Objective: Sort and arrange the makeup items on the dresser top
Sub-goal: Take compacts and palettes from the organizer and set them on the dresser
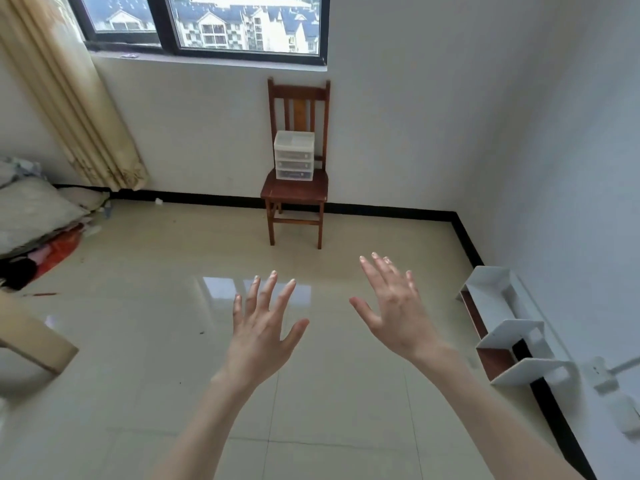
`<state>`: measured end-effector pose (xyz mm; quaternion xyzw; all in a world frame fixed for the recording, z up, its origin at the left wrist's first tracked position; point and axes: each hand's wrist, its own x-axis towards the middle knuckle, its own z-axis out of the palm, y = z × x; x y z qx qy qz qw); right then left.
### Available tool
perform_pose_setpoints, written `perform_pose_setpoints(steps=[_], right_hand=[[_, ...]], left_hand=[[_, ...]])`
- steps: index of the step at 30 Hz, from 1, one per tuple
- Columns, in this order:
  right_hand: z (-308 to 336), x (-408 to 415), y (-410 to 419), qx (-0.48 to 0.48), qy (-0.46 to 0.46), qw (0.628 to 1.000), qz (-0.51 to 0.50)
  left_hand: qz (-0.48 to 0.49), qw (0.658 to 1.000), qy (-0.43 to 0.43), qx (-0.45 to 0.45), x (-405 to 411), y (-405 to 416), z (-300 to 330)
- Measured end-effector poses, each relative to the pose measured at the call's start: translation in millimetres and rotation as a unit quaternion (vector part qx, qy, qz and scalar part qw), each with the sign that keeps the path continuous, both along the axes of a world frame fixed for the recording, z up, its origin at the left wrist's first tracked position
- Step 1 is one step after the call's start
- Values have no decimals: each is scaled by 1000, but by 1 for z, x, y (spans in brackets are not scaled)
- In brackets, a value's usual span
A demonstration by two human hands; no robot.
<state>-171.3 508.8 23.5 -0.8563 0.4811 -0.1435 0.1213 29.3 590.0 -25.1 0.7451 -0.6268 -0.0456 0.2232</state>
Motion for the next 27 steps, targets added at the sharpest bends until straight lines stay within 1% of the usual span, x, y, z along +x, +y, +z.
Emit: perform_pose_setpoints(steps=[5, 10, 16, 18, 21, 27], right_hand=[[2, 42, -102, 6, 6, 1000, 17], [-6, 96, -196, 16, 8, 999, 33], [-20, 178, -325, 24, 7, 999, 35], [-20, 197, -357, 27, 13, 999, 30], [-18, 234, -420, 32, 6, 999, 24], [-19, 284, -524, 40, -1, 999, 5]], left_hand=[[30, 999, -10, -13, 47, -92, 12], [42, 999, -20, -1, 97, -183, 8], [39, 999, -24, 24, 173, -312, -12], [31, 998, -36, 29, 195, -345, -12], [29, 998, -32, 34, 235, -412, -9], [-5, 998, -27, 48, 277, -524, -8]])
